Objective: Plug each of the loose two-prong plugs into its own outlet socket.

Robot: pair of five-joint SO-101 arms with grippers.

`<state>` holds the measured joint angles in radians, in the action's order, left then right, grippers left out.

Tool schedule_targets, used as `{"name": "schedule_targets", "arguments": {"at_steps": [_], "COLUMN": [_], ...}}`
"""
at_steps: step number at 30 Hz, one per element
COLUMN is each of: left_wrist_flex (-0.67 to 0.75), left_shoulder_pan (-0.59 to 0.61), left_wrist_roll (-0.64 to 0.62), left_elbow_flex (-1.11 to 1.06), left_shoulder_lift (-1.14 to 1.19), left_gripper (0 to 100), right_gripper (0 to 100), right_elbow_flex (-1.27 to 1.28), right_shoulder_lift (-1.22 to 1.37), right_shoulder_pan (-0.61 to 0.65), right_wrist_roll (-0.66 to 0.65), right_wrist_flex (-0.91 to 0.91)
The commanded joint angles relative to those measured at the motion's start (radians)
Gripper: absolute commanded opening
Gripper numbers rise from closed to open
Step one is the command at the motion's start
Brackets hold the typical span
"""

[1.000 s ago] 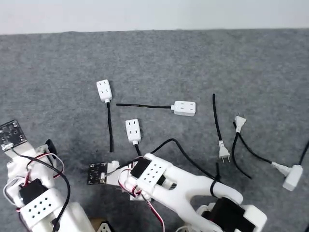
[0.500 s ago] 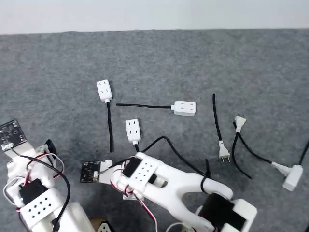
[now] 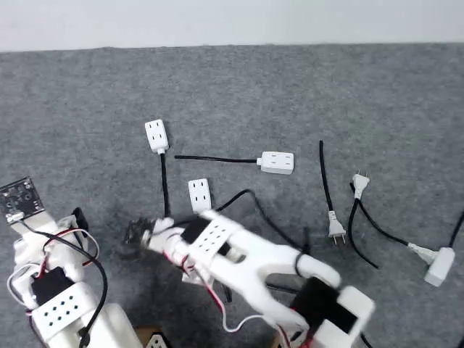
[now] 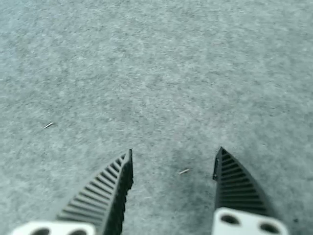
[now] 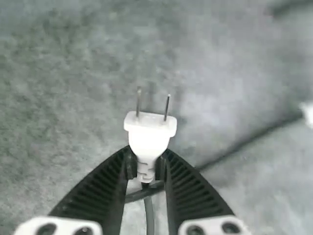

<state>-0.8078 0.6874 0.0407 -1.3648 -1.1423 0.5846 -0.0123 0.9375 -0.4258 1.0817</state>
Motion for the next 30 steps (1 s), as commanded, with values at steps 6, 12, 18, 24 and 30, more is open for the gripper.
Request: {"name": "schedule_targets", "arguments": {"at_steps": [6, 12, 18, 24, 30], "left_wrist_flex": [0.018, -0.025, -0.021, -0.021, -0.021], "left_shoulder_pan": [-0.075, -0.161, -0.163, -0.163, -0.163], "left_wrist_roll": [0.011, 0.132, 0.143, 0.146, 0.146], "left_elbow_flex": [-0.012, -0.016, -0.024, -0.025, -0.027], "left_shoulder_lift": [-0.012, -0.012, -0.014, -0.014, -0.014], "left_gripper": [22, 3, 2, 2, 2], "right_gripper": [0.8, 0.8, 0.8, 0.9, 0.9], "right_elbow_flex": [-0.049, -0.068, -0.247, -0.427, -0.45], "right_shoulder_lift": [-0.503, -0.651, -0.605, -0.323, -0.028], "right_shoulder_pan": [-0.18, -0.294, -0.441, -0.598, -0.733], "right_wrist_roll": [0.11, 0.175, 0.212, 0.279, 0.33], "right_wrist_flex": [0.142, 0.191, 0.363, 0.538, 0.433]}}
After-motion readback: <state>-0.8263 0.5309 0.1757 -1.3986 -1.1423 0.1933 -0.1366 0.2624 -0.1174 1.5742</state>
